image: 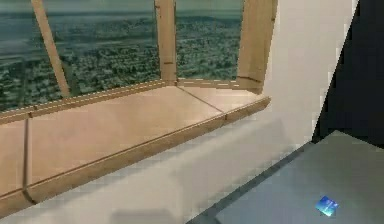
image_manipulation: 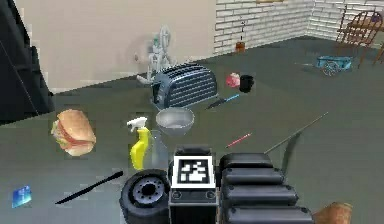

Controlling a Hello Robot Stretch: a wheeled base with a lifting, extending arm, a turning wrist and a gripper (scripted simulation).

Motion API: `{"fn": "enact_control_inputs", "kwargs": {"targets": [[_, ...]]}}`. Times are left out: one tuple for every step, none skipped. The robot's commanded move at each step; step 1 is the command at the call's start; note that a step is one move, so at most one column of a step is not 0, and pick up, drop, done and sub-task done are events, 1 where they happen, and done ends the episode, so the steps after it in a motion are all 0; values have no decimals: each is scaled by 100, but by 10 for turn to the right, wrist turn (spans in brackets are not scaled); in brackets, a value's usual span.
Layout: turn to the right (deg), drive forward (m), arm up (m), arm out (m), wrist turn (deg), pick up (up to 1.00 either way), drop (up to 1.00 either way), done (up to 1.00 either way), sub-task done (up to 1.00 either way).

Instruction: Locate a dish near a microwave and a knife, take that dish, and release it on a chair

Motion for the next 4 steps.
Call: {"fn": "enact_control_inputs", "kwargs": {"targets": [[-450, 0, 0, 0, 0, 0, 0, 0, 0], [-90, 0, 0, 0, 0, 0, 0, 0, 0], [450, 0, 0, 0, 0, 0, 0, 0, 0], [360, 0, 0, 0, 0, 0, 0, 0, 0]]}}
